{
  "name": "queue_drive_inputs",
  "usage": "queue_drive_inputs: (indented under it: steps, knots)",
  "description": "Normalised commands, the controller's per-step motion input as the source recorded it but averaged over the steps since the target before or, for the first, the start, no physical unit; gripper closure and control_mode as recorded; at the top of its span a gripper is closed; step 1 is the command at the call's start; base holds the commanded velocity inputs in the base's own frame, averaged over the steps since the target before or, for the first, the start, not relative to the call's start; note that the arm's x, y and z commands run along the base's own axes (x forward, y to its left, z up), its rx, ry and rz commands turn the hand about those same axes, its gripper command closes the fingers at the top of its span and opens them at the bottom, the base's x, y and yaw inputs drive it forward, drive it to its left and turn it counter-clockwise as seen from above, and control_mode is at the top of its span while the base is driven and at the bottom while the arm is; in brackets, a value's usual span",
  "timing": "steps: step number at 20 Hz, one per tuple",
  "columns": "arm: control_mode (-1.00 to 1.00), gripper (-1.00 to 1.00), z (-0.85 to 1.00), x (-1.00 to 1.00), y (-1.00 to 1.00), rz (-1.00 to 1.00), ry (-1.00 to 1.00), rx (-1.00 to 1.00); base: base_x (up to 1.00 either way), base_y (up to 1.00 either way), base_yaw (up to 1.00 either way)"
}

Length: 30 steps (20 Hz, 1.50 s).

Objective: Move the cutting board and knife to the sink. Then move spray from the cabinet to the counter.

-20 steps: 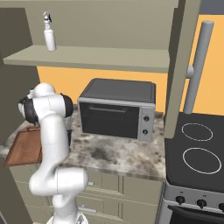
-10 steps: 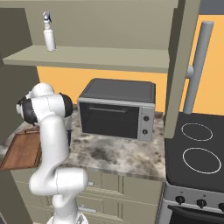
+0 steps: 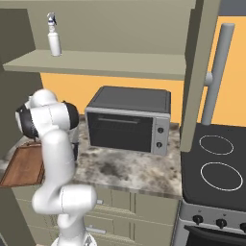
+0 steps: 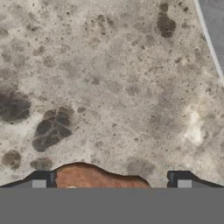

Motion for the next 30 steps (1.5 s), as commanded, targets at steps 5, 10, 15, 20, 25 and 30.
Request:
queue_drive_inputs:
  steps: [5,10,15,20,25,30]
  knots:
    - [-1.00,-1.00,0.40,-0.31,-0.01,0.04,-0.13,0.00,0.00,0.00,0.00]
    - [-1.00,-1.00,0.23,-0.68,-0.03,0.11,-0.16,0.03,0.00,0.00,0.00]
    - [-1.00,-1.00,0.25,-0.73,-0.13,0.15,-0.15,0.08,0.00,0.00,0.00]
    - [-1.00,-1.00,0.29,-0.68,-0.26,0.21,-0.06,0.06,0.00,0.00,0.00]
    - [-1.00,-1.00,0.23,-0.70,-0.32,0.26,-0.05,0.02,0.00,0.00,0.00]
    - [-1.00,-1.00,0.13,-0.69,-0.26,0.36,-0.04,0.00,0.00,0.00,0.00]
